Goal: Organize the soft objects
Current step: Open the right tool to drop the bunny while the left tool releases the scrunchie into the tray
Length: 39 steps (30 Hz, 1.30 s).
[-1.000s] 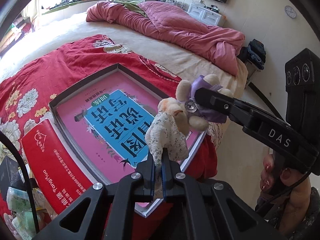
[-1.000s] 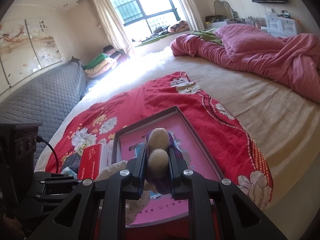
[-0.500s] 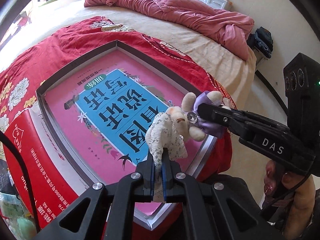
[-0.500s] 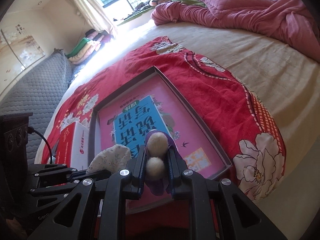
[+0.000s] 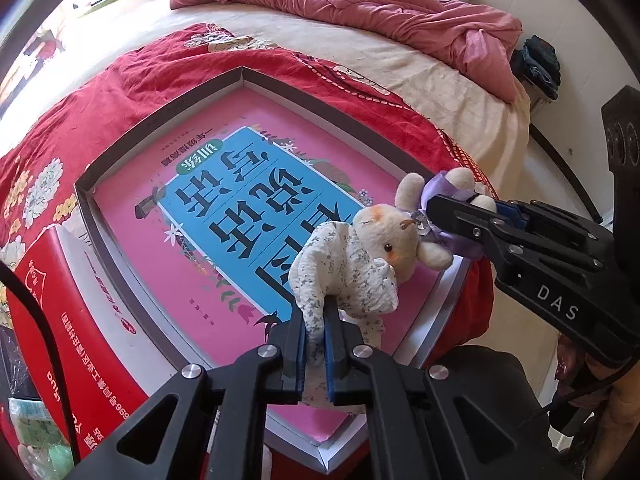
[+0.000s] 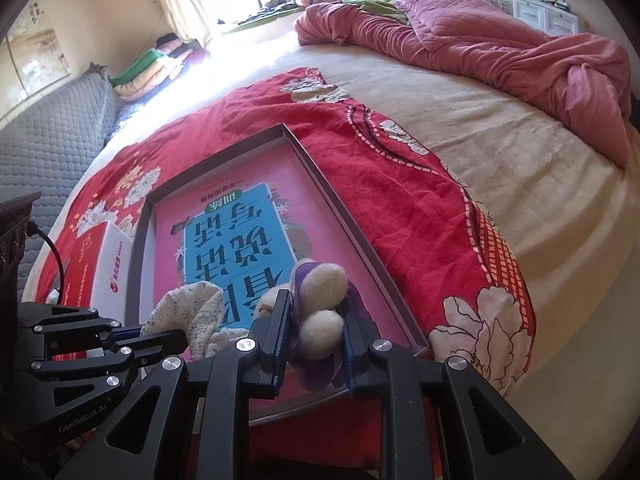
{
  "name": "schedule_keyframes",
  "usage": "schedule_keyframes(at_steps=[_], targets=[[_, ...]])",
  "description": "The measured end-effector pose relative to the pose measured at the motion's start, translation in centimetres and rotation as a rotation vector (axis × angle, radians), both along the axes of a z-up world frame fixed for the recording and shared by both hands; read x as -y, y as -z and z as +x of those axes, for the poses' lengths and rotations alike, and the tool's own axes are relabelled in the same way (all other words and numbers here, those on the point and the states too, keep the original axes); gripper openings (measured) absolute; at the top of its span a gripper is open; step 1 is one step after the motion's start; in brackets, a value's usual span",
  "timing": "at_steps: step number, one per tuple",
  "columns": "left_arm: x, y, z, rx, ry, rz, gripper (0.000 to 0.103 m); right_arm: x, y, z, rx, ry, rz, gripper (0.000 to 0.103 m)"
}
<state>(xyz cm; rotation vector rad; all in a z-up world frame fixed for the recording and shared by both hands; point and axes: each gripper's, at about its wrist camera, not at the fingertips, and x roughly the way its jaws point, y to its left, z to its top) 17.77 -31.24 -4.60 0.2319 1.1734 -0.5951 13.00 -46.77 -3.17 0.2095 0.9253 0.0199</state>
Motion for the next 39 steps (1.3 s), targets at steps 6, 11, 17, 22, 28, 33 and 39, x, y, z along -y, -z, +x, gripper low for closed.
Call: schedule_keyframes(at_steps=[6, 11, 17, 22, 28, 33, 39], targets=[[-0.1, 0.0, 0.4, -0.008, -0.005, 0.019, 0.01, 0.3, 0.0, 0.0, -0.039, 0.025, -0.034, 0.031], [-0.3, -0.4, 0.5, -0.02, 0.005, 0.036, 0.028, 0.1, 0.1, 0.0, -0.072, 0.033, -0.082, 0.036], [-0.8, -0.8, 0.5, -0.042, 0.013, 0.035, 0.031, -1.0, 1.0, 0.6, -0.153, 0.017, -0.153, 0.052], [-1.0, -0.5, 0.1, -0.059, 0.033, 0.055, 0.039, -1.5, 0.7, 0.3, -0.151, 0.02, -0.192, 0.057], [-1.9, -1.1, 0.1, -0.057, 0.018, 0.041, 0.05, -0.9, -0.4, -0.3, -0.125, 0.033, -0.15, 0.066], [-1.9, -1.4, 0.2, -0.048, 0.023, 0.024, 0.052, -0.4, -1.5, -0.6, -0.111, 0.055, -0.137, 0.068], [-2.5, -2.1, 0.2, -0.041, -0.017, -0.016, 0.055, 0.0, -3.3, -1.1, -0.069, 0.074, -0.179, 0.071]])
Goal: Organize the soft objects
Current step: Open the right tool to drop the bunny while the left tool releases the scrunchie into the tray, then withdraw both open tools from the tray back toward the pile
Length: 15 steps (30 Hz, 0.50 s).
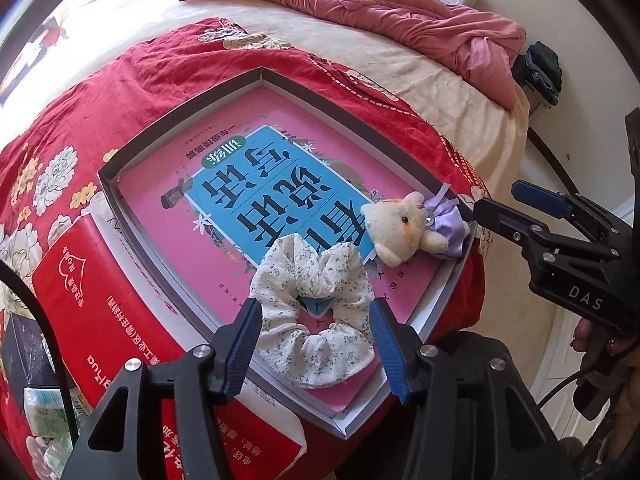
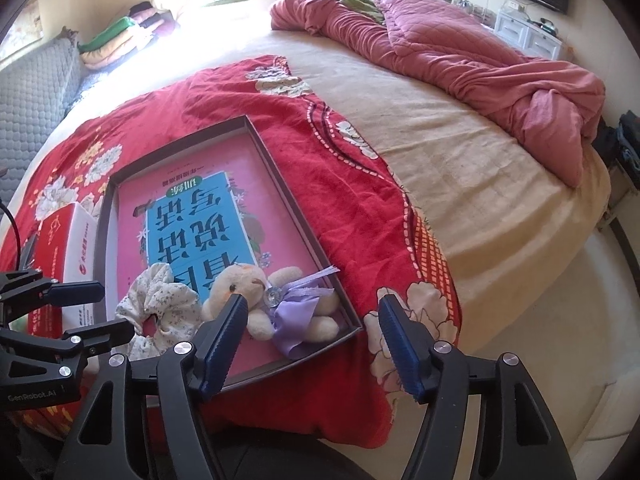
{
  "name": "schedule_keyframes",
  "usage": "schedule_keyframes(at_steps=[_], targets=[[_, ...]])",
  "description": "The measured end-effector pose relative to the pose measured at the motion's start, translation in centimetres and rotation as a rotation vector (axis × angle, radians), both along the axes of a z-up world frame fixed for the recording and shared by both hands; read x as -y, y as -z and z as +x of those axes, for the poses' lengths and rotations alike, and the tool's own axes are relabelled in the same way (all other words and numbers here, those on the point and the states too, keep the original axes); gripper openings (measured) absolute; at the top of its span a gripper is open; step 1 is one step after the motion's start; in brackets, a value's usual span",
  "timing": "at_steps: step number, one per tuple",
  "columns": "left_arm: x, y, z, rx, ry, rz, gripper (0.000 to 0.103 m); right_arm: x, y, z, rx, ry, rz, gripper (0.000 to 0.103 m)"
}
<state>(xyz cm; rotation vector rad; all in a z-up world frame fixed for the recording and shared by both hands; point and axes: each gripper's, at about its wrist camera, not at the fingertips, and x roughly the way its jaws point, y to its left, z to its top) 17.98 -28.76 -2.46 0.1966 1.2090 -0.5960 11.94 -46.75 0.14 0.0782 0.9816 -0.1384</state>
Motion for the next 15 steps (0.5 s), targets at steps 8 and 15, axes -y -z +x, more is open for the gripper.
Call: schedule_keyframes(at_steps=[8, 15], targets=[[-1.9, -3.0, -0.6, 0.05, -0.074, -0.077, 0.066, 1.5, -2.8, -1.4, 0.088, 0.018, 0.011, 0.074], [-3.5, -5.3, -1.4, 0.115, -0.116, -0.094, 0.069, 0.6, -5.5, -1.9, 0.164, -0.003, -0.003, 0.074]])
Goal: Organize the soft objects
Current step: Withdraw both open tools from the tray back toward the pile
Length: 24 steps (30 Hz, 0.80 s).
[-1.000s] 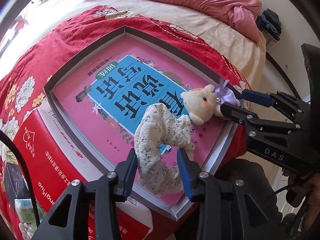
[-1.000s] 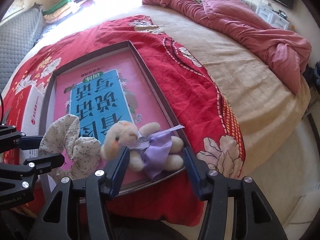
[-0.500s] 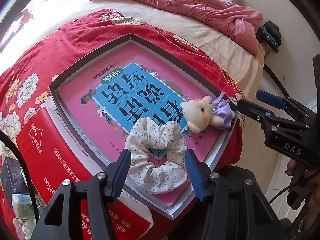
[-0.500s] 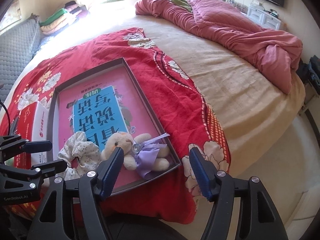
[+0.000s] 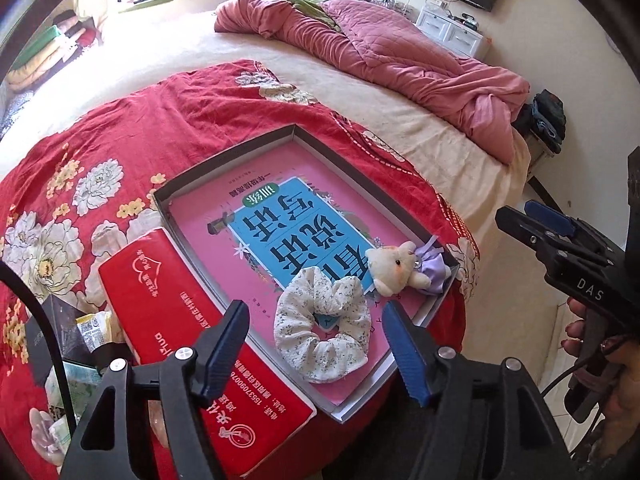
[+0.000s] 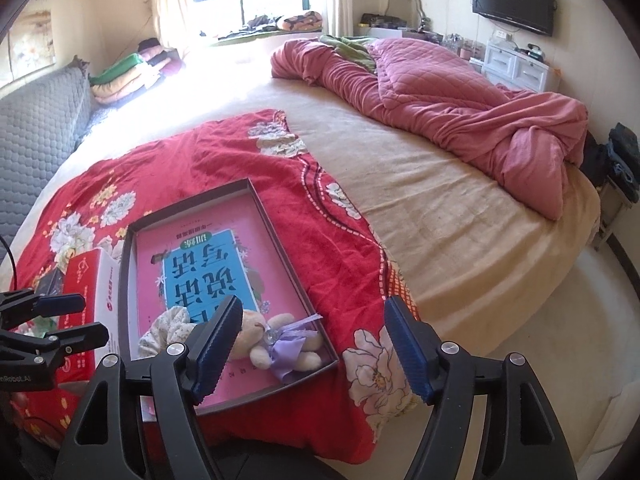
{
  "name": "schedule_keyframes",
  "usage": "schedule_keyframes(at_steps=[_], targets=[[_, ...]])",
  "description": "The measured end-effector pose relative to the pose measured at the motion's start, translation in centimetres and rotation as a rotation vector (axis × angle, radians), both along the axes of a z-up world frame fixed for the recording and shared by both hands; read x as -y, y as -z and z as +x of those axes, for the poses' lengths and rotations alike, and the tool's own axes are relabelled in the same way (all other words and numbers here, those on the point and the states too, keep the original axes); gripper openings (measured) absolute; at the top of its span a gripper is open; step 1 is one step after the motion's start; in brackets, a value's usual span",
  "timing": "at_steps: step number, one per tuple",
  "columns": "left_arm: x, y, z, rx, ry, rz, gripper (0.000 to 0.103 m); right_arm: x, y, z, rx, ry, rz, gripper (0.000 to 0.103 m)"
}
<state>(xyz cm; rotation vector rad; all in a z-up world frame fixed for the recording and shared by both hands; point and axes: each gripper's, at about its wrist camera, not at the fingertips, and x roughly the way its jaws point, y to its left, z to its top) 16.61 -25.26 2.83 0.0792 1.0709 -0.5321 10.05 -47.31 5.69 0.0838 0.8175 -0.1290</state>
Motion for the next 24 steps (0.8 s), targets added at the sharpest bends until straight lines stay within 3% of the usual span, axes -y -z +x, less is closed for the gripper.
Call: schedule_keyframes(at_steps=[8, 12, 24], targets=[[-2.5, -1.3, -1.8, 0.046, -0.071, -0.009, 0.075, -2.7, -3.0, -0.3, 0.106, -0.06, 0.086, 0.077], [-4.1, -1.9, -3.1, 0.081, -0.098, -0.002, 0.076, -4.3, -4.2, -0.7, 0.161, -0.065, 0.076, 0.077], [-9.2, -3.5, -5.6, 0.142, -0.193, 0.019, 0.077, -9.3, -6.3, -1.5, 0.196, -0.173, 0.052, 0.077]])
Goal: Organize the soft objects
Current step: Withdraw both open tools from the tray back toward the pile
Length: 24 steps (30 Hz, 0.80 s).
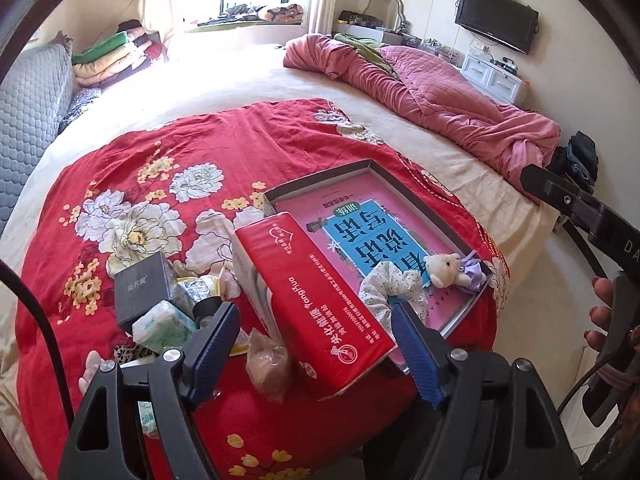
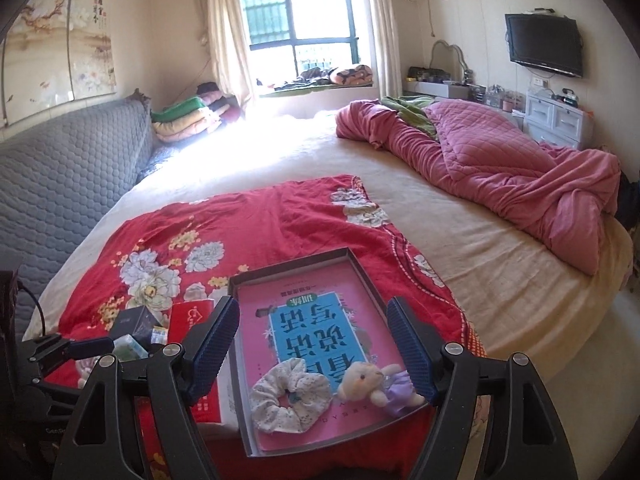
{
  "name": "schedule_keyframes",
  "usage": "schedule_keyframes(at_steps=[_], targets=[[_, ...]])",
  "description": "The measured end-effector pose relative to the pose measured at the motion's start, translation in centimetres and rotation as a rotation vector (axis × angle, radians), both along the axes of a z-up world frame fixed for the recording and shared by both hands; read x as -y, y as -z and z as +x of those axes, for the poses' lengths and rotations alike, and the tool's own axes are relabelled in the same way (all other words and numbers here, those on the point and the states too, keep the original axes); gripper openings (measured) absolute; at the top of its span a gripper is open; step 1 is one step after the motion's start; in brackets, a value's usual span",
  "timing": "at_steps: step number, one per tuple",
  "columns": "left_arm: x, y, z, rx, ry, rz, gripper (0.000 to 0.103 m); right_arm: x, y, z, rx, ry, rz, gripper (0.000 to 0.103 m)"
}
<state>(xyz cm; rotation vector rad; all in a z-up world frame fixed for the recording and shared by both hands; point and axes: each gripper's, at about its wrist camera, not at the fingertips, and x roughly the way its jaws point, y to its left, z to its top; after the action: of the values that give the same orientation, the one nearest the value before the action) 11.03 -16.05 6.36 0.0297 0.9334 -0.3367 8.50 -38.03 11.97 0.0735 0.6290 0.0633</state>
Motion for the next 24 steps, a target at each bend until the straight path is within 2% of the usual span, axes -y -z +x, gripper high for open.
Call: schedule_keyframes(at_steps=[13, 24], targets=[[-3.3, -1.0, -1.8, 0.022, -0.063, 0.002, 0.077, -5.9, 0.2, -1.6, -0.01, -0.14, -0.022, 0.077], [-5.8, -0.6, -3.3, 0.012, -0.107, -0.004, 0.077, -10.7, 0.9, -2.6, -0.032, -0.255, -0.039, 0.077]])
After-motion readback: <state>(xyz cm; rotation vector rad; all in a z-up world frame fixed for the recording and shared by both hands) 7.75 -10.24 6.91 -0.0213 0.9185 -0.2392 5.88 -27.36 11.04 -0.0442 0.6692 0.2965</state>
